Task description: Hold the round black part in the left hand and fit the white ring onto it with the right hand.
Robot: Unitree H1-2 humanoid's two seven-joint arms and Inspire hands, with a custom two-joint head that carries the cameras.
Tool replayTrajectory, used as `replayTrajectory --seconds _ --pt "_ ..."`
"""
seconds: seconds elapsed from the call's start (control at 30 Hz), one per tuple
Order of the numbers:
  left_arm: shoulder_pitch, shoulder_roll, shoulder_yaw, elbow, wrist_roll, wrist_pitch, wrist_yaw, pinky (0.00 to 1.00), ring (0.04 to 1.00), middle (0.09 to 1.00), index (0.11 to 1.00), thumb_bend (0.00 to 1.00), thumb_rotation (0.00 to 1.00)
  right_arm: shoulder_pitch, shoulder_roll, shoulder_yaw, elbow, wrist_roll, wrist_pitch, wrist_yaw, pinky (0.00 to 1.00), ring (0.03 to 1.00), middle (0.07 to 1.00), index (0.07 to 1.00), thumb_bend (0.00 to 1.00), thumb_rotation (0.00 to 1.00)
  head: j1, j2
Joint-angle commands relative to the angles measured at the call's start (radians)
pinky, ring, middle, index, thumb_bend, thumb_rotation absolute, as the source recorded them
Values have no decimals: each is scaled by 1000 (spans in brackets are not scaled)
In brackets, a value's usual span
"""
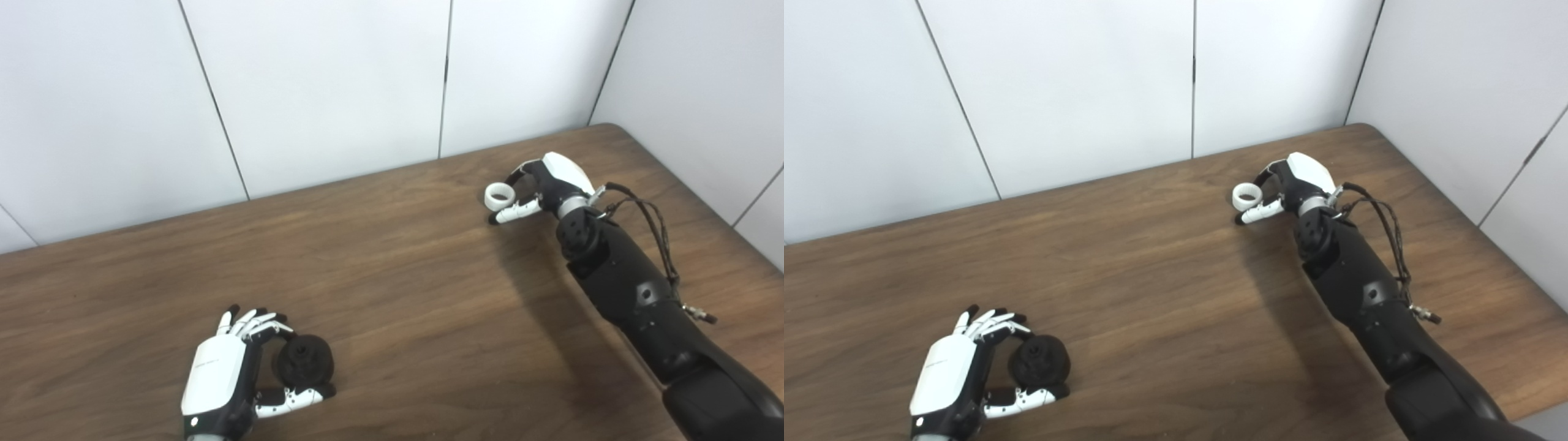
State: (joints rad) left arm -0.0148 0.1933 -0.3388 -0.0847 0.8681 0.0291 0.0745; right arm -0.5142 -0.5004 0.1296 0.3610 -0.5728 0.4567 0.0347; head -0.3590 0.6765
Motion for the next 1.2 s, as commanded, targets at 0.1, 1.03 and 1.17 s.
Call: replayTrajectory --seconds 0.1,1.03,1.17 --pt "19 19 4 -3 13 16 -16 1000 881 775 484 524 50 -56 -11 -10 -2 1 -23 -29 915 946 874 664 810 285 1 0" --pt "11 22 4 4 17 14 -14 1000 875 774 484 524 50 -62 3 -14 17 42 -20 -50 939 943 891 674 800 276 3 0" --pt "10 23 3 -1 19 20 -21 1000 879 777 484 524 51 -62 8 -18 12 50 -19 -49 937 949 893 680 796 268 2 0"
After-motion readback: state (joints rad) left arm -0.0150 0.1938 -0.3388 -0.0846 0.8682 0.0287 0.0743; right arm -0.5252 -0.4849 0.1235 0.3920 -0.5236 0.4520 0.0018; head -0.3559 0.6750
